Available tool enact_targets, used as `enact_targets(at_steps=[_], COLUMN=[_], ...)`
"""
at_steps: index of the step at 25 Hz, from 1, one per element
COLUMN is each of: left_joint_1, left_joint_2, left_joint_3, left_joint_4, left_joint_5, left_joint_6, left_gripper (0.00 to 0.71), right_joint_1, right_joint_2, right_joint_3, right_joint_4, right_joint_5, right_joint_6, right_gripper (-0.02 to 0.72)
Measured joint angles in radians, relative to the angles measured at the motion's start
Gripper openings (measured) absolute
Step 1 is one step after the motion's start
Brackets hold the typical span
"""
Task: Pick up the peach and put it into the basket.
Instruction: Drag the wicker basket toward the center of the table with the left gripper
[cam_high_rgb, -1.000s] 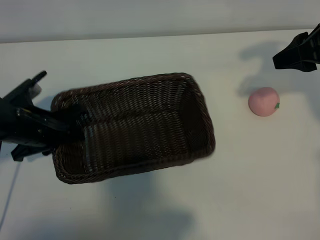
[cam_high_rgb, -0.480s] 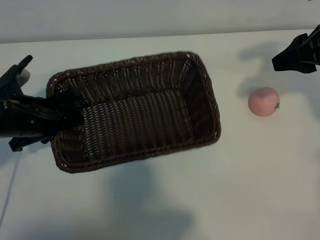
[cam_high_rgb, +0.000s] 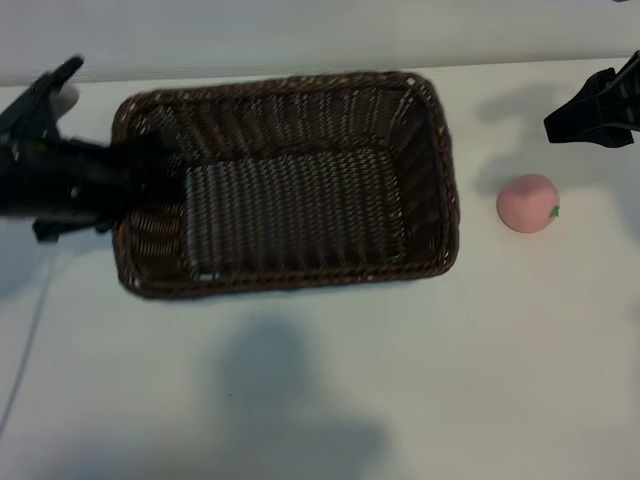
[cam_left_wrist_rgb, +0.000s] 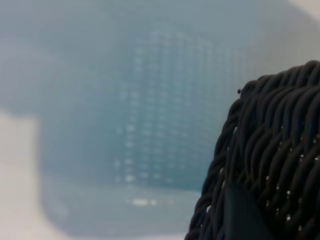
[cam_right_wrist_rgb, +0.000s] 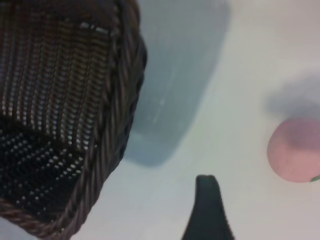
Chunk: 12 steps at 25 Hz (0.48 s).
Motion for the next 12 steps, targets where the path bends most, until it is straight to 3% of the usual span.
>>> enact_targets(at_steps=[12], left_joint_1=[-0.008], left_joint_2=[0.309], left_joint_3=[-0.275], left_joint_4=[0.001], left_joint_5=[0.117], left_joint_6=[0.047], left_gripper=[0.328], right_joint_1=[0.0], right_joint_2=[0.0], right_joint_3=[-0.001], right_joint_4=[0.0], right_joint_5=[0.005], right_joint_6=[0.0], right_gripper=[0.523])
